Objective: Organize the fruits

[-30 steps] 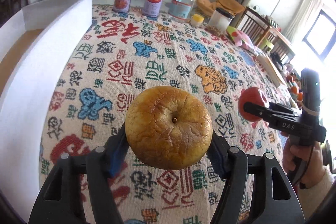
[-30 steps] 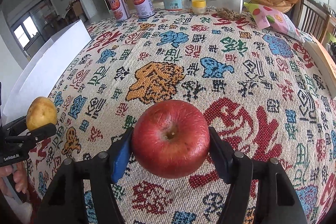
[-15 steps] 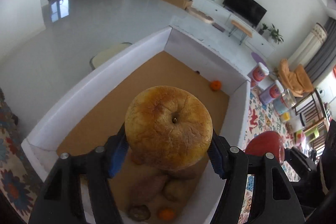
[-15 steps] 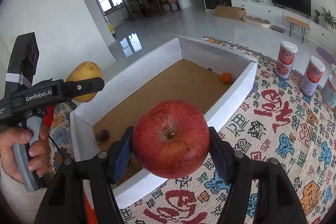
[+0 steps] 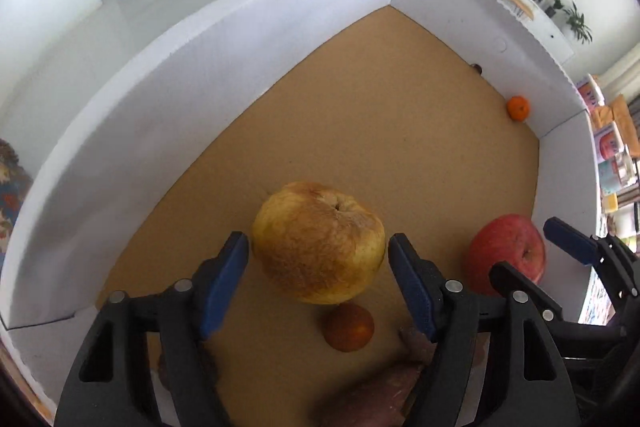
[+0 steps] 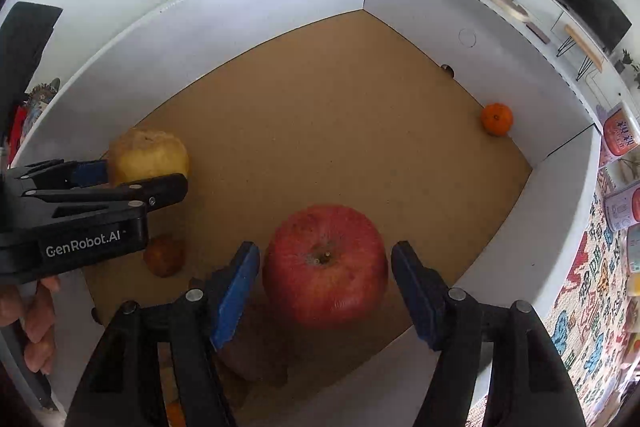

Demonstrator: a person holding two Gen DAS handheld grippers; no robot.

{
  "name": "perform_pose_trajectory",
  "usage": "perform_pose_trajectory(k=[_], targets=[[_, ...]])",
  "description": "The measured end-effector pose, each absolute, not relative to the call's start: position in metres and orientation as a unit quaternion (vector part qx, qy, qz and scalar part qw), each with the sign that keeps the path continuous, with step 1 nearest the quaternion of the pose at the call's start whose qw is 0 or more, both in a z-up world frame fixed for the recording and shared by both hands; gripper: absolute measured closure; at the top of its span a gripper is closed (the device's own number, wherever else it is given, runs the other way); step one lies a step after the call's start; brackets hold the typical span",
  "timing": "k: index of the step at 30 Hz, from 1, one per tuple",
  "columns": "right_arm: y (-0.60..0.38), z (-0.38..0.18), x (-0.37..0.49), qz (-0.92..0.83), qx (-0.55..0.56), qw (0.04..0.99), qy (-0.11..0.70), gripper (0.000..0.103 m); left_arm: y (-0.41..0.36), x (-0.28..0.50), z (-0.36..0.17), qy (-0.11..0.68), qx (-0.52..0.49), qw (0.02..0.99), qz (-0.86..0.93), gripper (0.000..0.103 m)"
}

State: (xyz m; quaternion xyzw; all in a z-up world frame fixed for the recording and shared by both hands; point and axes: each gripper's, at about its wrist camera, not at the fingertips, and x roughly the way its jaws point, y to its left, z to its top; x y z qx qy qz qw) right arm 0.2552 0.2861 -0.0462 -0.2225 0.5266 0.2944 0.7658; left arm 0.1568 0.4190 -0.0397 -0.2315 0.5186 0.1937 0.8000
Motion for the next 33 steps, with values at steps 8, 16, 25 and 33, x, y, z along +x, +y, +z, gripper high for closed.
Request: perform_pose_trajectory(k=[8, 16, 25, 33], targets=[[0.199, 0.051, 0.226, 0.307, -0.111, 0.854, 0.405, 0.003, 0.365, 0.084, 0.063, 0.349, -0.117, 0.904, 0.217, 0.001], [0.145, 0.062, 0.148, 0.311, -0.098, 0.855, 0.404, 0.0, 0.32, 0.036, 0.068, 0.348, -0.081, 0.901, 0.246, 0.001], [0.153, 0.054, 0.105, 0.304, -0.061, 0.833, 0.457, 0.0, 0.307, -0.004, 0.076, 0.356, -0.054, 0.891, 0.278, 0.001], [0.178, 0.075, 0.084, 0.299, -0.103, 0.843, 0.436, 0.0, 0.321, -0.02, 0.079, 0.376, -0.071, 0.878, 0.287, 0.001]])
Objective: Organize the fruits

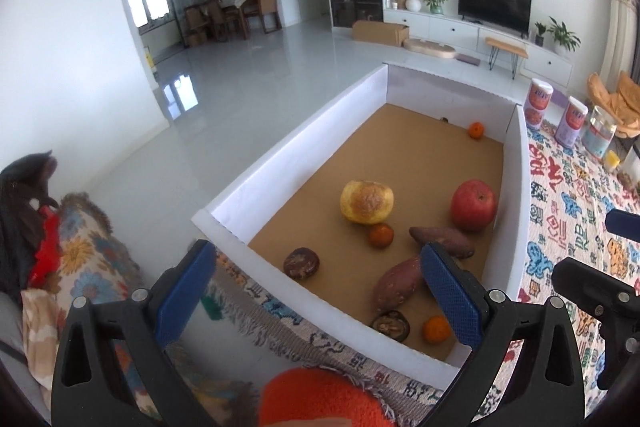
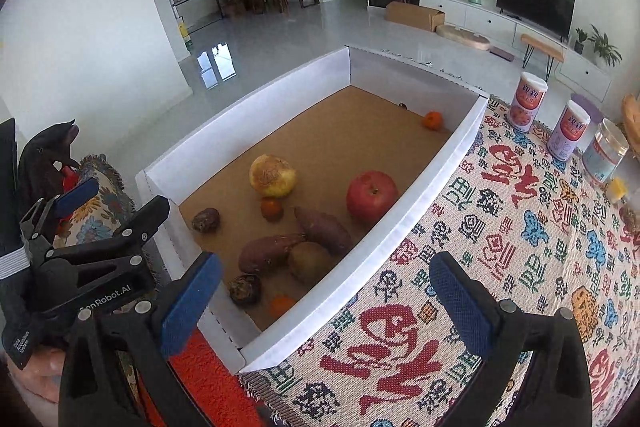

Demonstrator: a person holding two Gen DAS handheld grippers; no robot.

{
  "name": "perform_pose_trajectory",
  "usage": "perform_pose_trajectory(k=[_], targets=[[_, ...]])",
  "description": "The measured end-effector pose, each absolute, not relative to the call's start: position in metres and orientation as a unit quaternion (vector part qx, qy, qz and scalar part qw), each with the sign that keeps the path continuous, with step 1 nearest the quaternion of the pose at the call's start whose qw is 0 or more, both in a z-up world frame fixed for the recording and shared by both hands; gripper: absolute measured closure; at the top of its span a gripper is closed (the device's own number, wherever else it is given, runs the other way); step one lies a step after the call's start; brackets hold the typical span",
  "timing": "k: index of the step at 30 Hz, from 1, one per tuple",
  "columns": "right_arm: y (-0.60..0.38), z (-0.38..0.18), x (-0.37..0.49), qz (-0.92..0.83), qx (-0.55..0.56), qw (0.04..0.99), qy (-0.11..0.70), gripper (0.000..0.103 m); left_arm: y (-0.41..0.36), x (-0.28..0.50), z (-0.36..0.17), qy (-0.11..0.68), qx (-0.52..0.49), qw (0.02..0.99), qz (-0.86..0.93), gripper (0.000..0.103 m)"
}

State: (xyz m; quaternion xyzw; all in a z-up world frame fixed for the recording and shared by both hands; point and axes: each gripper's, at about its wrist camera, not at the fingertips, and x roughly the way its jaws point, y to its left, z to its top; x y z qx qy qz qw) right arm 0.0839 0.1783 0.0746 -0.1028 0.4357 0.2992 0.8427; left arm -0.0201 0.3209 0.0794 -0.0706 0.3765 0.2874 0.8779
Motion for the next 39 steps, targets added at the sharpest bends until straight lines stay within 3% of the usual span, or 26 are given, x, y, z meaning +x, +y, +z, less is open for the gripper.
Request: perform_pose_trajectory(k=[11, 33, 39], targets=[[0.191, 0.09, 0.071, 0.292, -0.131, 0.847, 0.424, 0.0, 0.335, -0.029, 0.079, 0.395, -0.117, 0.866, 0.285, 0.001], [0.201, 0.099, 0.051, 0.283, -0.147, 0.862, 0.394, 0.0, 0.339, -0.049, 0.099, 0.367, -0.119, 0.873, 0.298, 0.001], [0.198, 0.096, 0.057, 0.298, -0.107, 0.847, 0.427, 0.0, 0.337, -0.048, 0.101, 0.37, -0.117, 0.875, 0.29, 0.001]])
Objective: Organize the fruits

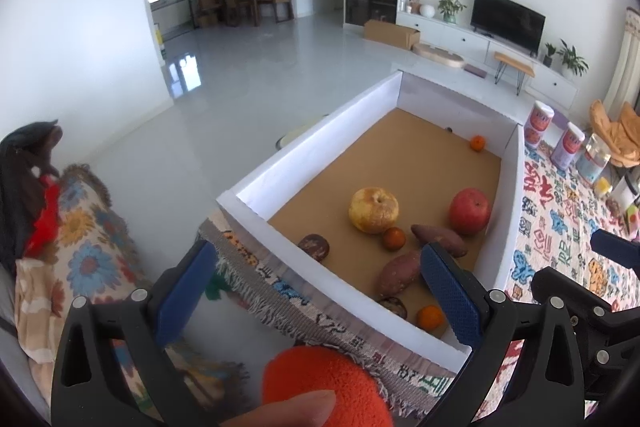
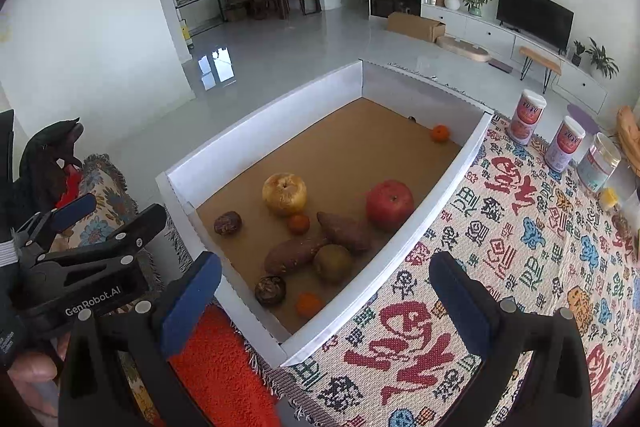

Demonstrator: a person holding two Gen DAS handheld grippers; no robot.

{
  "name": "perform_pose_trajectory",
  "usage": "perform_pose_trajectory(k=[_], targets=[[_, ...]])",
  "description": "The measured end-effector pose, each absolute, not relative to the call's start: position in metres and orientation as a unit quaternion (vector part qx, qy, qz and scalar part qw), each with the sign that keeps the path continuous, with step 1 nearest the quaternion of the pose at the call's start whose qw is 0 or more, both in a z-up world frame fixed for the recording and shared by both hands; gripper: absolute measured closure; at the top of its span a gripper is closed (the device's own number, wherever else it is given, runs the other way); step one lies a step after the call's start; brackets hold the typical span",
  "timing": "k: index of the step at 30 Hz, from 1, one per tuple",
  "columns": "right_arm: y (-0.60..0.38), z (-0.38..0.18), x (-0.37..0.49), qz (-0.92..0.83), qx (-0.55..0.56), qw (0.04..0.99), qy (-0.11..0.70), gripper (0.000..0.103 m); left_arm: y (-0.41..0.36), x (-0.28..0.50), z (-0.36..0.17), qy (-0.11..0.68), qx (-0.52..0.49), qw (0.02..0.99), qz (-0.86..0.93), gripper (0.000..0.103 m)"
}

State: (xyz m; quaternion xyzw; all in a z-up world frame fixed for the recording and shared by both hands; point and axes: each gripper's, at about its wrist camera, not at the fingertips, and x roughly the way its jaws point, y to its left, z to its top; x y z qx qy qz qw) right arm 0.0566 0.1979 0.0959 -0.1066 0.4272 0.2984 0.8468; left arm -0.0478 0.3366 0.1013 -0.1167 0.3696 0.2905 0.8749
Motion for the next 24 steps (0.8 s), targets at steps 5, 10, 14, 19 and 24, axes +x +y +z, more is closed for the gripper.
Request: perform_pose_trajectory(k=[5, 10, 14, 19, 24], targets=[[0.201, 0.099, 0.055, 0.3, -0.102, 0.843, 0.435, 0.0, 0.336, -0.051, 0.106, 0.36, -0.122, 0.881, 0.284, 0.001], [0.199, 0.104, 0.058, 0.297, -0.087, 0.841, 0.443, 0.0, 0.336, -0.054, 0.111, 0.353, -0.117, 0.88, 0.296, 0.001], [0.199, 0.1, 0.064, 0.289, -0.082, 0.839, 0.453, 0.0, 0.335, -0.053, 0.111, 0.354, -0.112, 0.879, 0.299, 0.001], [0.199, 0.095, 0.067, 0.287, -0.079, 0.831, 0.47, 0.0, 0.335, -0.053, 0.111, 0.355, -0.111, 0.878, 0.302, 0.001], [0.203, 0.097, 0.067, 0.287, -0.081, 0.828, 0.474, 0.0, 0.338, -0.051, 0.107, 0.362, -0.111, 0.873, 0.308, 0.001]])
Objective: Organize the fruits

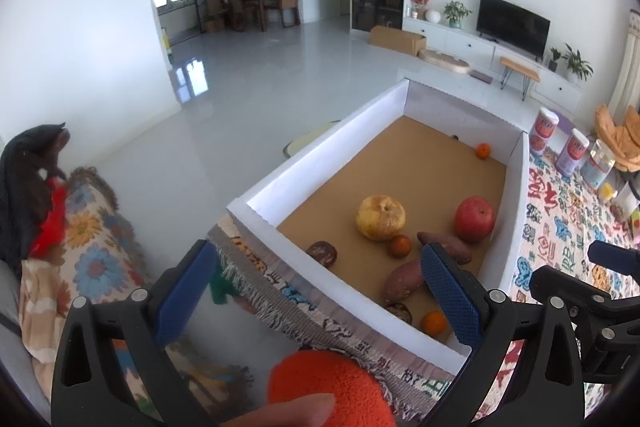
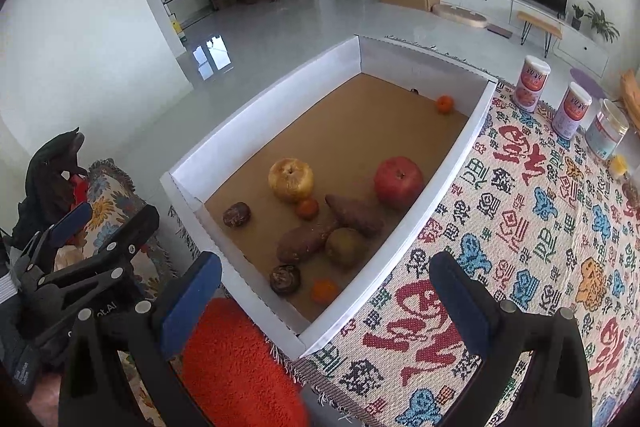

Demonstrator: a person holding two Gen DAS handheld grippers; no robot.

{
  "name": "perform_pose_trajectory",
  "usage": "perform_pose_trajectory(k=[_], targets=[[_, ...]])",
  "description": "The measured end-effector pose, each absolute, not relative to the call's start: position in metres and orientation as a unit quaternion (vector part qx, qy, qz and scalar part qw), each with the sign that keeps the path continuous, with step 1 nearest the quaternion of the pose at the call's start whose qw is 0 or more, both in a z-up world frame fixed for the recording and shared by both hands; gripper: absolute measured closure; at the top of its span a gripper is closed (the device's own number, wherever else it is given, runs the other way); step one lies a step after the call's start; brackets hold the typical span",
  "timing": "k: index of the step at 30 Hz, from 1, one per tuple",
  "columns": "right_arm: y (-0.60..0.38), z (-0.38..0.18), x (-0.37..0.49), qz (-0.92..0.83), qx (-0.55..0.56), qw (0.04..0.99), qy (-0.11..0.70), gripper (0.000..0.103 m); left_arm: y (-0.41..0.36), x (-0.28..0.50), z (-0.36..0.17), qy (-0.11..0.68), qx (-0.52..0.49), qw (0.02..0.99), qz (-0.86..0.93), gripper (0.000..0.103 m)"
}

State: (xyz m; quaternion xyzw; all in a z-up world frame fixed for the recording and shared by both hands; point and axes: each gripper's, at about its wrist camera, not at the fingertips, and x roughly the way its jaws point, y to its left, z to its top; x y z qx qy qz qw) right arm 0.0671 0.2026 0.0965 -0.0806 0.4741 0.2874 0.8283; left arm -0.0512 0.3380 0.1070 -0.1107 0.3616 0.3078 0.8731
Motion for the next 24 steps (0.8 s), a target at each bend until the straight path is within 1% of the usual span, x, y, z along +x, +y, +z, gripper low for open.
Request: perform_pose_trajectory(k=[24], targets=[[0.22, 0.095, 0.065, 0.288, -0.109, 0.824, 0.475, 0.0, 0.35, -0.047, 0.102, 0.37, -0.113, 0.866, 0.318, 0.001]])
